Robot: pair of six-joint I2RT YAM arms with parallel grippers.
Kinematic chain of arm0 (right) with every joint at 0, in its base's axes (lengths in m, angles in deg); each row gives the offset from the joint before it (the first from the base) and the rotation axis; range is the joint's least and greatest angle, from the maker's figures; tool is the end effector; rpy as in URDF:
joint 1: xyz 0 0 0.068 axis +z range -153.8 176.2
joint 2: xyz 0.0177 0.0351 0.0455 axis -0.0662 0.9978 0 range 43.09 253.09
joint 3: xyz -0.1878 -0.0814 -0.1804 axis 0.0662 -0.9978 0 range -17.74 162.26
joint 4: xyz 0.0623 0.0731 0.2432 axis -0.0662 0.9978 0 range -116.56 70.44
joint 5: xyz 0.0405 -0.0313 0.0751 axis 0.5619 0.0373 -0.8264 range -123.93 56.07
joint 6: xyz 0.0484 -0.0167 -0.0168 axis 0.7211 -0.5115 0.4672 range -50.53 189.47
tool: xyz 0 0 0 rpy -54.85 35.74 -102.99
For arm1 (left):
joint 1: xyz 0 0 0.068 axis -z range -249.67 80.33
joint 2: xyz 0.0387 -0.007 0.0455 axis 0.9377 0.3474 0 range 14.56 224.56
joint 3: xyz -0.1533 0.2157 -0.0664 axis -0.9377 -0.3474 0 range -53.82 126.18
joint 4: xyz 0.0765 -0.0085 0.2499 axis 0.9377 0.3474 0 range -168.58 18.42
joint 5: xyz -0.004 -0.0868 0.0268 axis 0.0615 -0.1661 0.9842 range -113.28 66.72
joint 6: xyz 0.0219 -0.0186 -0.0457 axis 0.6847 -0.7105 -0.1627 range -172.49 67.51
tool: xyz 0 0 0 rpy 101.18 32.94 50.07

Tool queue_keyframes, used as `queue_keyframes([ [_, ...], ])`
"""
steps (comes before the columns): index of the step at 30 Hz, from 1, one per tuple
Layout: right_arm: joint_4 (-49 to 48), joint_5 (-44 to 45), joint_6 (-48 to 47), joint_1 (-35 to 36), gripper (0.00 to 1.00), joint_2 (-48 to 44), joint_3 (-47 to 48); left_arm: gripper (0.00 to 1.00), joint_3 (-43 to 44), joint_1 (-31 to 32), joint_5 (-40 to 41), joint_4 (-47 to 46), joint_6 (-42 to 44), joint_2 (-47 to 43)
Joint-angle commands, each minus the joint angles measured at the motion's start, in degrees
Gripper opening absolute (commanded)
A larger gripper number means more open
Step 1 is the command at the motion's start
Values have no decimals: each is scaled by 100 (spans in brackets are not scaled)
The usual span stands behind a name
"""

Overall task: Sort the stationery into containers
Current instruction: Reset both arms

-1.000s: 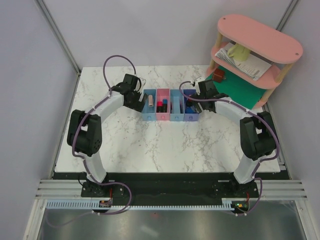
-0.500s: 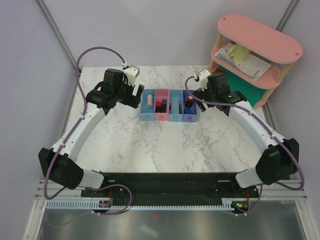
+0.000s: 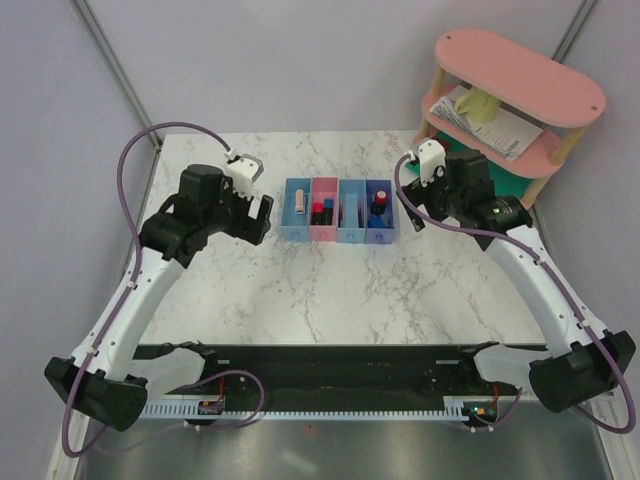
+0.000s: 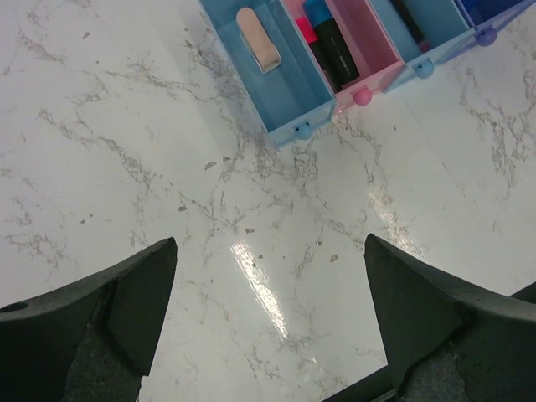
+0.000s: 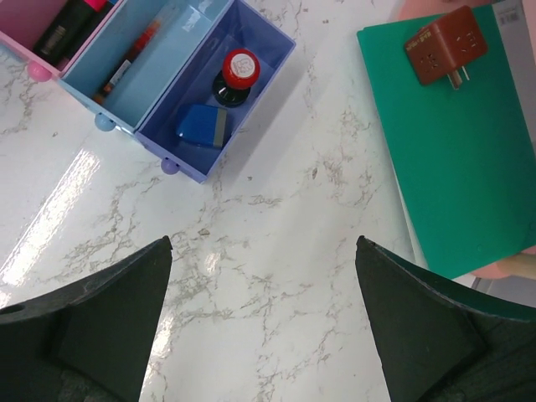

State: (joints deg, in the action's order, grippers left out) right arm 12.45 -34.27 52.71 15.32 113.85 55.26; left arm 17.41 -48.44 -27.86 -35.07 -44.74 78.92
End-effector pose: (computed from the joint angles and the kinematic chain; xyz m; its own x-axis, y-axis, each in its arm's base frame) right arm 0.2486 0.0864 0.3667 -0.4458 -0.4597 -0.7681 -0.4810 0.8467 -0.2276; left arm 0.2131 -0.0859 0.3750 -0.4945 0.3363 -0.8015 0.4919 0.8685 0.0609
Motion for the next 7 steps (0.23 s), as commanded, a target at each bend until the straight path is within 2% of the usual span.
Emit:
queue_keyframes([
  [1,64,-353,23,-13,98,-142,-92,100,-170,-14,-43,123,192,-274],
  [7,11,-529,76,-13,98,-194,-145,100,-188,-14,27,185,227,-327],
])
